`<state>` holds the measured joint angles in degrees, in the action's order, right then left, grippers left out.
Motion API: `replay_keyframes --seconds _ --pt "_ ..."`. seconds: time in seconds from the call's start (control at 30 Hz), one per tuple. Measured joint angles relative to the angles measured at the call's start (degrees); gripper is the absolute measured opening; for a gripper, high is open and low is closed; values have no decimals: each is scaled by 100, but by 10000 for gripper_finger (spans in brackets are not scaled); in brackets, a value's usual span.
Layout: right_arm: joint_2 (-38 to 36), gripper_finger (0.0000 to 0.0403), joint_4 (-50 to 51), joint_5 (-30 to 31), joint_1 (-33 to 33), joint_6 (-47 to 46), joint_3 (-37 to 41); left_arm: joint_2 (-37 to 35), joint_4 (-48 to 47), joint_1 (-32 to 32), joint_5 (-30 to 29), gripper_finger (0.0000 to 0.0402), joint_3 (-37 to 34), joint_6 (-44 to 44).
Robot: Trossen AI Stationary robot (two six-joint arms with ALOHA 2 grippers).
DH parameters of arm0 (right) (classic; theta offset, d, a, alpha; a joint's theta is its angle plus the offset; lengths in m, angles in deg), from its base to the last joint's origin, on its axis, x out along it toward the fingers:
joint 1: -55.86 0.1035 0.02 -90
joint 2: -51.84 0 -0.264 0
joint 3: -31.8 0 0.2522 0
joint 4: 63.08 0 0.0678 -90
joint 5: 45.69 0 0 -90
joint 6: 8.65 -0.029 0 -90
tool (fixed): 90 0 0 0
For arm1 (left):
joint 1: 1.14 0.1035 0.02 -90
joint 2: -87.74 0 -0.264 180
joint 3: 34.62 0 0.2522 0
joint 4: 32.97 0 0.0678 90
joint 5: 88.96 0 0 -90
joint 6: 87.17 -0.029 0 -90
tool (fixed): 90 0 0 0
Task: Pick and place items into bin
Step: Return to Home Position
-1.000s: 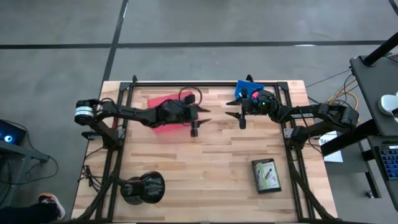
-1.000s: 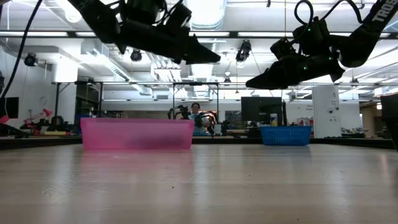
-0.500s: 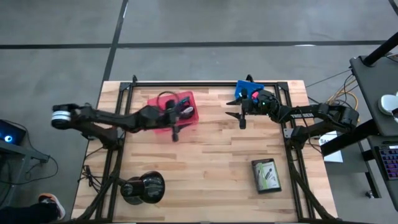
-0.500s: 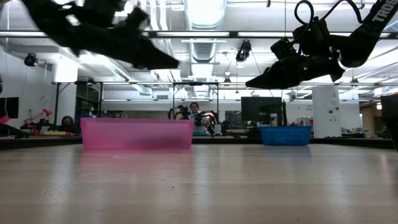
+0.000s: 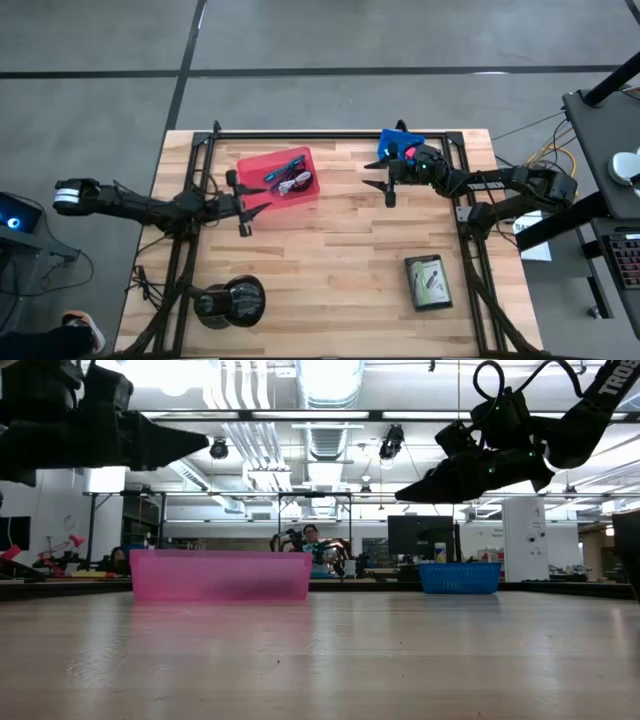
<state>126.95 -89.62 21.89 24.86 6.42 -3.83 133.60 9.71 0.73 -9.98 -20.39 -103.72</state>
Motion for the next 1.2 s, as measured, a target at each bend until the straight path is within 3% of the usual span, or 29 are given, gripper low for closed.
replay_keyframes --seconds 0.27,0.57,0.83,1.03,1.2 --pt "0 196 274 0 0 -4 0 -440 -518 -16 13 153 2 -97" --pt "0 196 566 -1 1 -132 0 -1432 -1674 -197 28 153 -2 113" --pt "0 196 580 0 2 -201 0 -2597 -3456 -199 35 150 -4 453" --pt "0 196 512 -1 2 -157 0 -3412 -4419 -199 26 114 -4 419" --pt "0 196 500 -71 21 -232 31 -3921 -5362 -198 63 57 -4 505"
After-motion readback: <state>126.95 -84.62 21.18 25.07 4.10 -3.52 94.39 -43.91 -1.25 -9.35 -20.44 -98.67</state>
